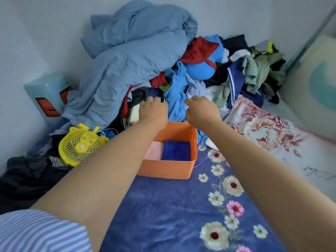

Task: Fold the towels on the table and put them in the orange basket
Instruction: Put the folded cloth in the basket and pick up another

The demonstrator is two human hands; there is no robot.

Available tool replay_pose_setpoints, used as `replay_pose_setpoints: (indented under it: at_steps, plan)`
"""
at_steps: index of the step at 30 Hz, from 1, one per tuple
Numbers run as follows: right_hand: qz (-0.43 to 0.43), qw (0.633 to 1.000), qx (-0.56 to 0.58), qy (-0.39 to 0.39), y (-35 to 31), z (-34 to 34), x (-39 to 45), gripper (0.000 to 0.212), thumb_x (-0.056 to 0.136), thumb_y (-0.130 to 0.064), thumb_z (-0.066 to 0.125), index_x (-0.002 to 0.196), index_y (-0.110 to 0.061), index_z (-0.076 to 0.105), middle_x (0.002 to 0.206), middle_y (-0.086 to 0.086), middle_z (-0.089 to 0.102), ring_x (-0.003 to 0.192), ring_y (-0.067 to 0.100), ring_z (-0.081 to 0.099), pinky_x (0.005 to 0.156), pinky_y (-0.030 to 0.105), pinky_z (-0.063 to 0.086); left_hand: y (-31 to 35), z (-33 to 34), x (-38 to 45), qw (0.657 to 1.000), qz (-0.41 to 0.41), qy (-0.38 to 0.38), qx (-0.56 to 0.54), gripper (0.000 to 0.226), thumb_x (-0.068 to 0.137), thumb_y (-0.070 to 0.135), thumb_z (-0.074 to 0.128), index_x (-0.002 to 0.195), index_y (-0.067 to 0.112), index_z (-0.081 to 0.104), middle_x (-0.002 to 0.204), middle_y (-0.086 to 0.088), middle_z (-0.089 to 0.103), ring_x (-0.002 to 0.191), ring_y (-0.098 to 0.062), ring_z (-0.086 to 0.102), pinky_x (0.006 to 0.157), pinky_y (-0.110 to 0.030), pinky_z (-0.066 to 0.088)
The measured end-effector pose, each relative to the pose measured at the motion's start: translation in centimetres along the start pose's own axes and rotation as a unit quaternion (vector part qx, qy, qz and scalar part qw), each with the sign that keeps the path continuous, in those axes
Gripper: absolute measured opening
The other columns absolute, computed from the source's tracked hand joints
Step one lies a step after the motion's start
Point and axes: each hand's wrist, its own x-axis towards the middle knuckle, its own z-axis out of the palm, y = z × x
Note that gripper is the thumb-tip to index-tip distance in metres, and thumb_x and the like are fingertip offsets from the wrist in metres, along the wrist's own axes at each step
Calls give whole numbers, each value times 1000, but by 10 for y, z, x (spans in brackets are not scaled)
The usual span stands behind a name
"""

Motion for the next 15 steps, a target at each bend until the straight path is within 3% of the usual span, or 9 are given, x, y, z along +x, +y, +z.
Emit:
replay_pose_setpoints:
  at_steps: [3,7,15]
  plan:
    - [19,999,-14,22,-17,-30,-37,27,90,-10,38,111,-4,53,110,16,56,105,33,49,84,37,37,5,-25,-31,999,43,-6,21,35,88,9,44,122,9,50,127,-12,47,122,-31,38,97,-40,34]
    - [83,995,-32,54,-38,-65,-96,26,89,-10,39,109,-3,54,109,17,57,106,34,49,74,35,35,10,-54,-76,994,108,15,7,36,89,13,45,125,11,48,131,-12,45,126,-31,35,101,-39,32]
    - [298,947,-69,93,-67,-124,-262,33,89,-17,42,118,-10,56,119,16,57,111,34,50,88,37,40,63,-83,-190,955,294,19,-18,36,89,9,43,125,7,47,134,-18,43,127,-36,35,100,-44,35]
